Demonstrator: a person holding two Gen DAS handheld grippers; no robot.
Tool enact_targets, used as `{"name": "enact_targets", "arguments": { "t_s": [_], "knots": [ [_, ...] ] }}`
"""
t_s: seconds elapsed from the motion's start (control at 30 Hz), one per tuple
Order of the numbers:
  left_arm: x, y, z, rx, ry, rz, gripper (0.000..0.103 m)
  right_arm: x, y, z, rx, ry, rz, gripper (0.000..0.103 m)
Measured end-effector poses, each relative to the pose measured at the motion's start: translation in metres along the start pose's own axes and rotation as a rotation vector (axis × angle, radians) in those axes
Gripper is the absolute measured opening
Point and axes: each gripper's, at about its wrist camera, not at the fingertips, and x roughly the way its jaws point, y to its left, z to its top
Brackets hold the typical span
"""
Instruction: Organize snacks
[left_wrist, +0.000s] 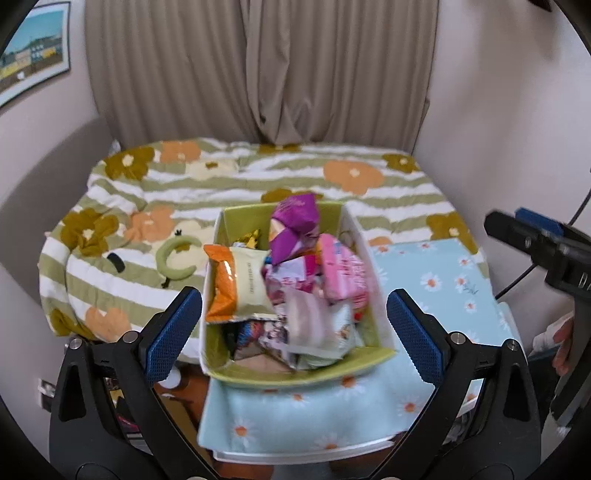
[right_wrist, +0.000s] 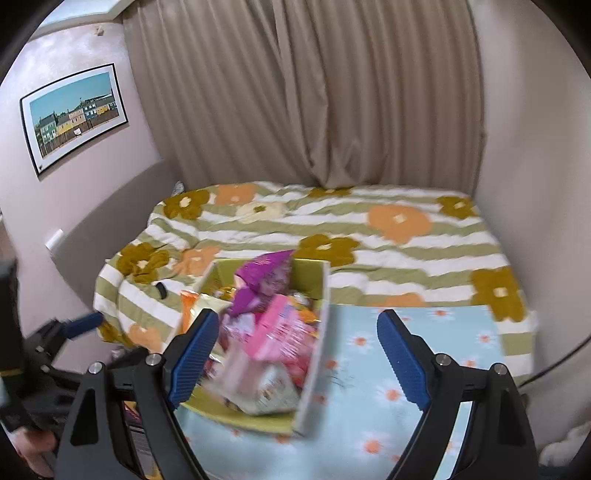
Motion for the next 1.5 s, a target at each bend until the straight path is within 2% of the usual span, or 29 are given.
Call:
{"name": "enact_targets", "arguments": {
  "t_s": [0.1, 0.3, 0.47, 0.77, 1.5],
  "knots": [
    [-0.026, -0.016, -0.013, -0.007, -0.042, 0.013, 0.100, -0.030, -0.009, -0.019, -0.004, -0.034, -0.050, 0.102],
    [-0.062, -0.037, -0.039, -0.005, -0.107, 0.036, 0.100, -0.064, -0.025, -0.052, 0.006, -0.043, -0.143, 0.102],
    [-0.074, -0.047, -0.050, -0.002, -0.124, 0.040, 0.100, -0.075, -0.026, -0.066, -0.006, -0.053, -0.151, 0.102],
    [-0.083, -0.054, -0.053, 0.004, -0.137, 0.046, 0.101, -0.086, -0.024, -0.068, 0.000, -0.086, -0.158, 0.102],
    [-0.081, -0.058, -0.047, 0.032, -0.154, 0.051, 0.101, -0.087, -0.029, -0.072, 0.020, -0.082, -0.186, 0.102]
  ]
}}
